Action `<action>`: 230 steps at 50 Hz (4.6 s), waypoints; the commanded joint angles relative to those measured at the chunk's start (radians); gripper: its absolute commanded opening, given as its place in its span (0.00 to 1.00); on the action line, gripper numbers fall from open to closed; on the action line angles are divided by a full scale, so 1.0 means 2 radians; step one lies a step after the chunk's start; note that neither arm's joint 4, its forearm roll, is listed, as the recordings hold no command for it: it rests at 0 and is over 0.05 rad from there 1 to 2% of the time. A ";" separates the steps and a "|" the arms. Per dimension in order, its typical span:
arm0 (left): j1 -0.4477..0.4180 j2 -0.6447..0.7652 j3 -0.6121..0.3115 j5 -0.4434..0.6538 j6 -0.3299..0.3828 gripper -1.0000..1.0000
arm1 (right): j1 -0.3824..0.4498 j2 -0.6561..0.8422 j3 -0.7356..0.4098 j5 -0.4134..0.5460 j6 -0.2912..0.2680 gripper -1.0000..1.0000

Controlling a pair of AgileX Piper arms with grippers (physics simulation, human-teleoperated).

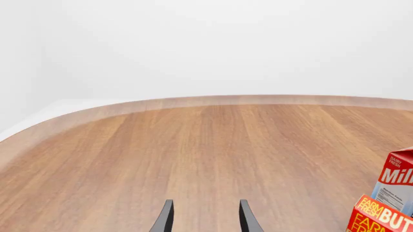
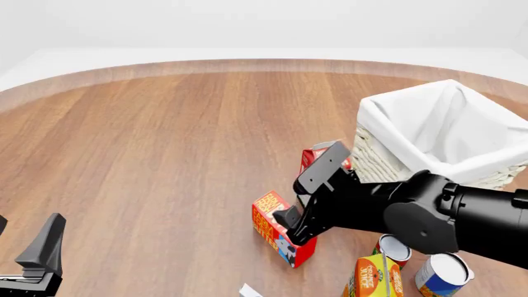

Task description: Pick up the cream cheese box and the butter, and put them in the basket.

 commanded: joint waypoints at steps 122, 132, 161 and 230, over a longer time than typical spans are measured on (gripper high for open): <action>0.000 0.000 0.000 0.000 0.000 1.00 | 0.000 0.090 0.049 -0.089 0.040 1.00; 0.000 0.000 0.000 0.000 0.000 1.00 | -0.001 0.103 0.047 -0.095 0.041 1.00; 0.000 0.000 0.000 0.000 0.000 1.00 | 0.001 0.119 0.059 -0.116 0.050 1.00; 0.000 0.000 0.000 0.000 0.000 1.00 | 0.017 0.016 0.003 -0.002 0.001 0.00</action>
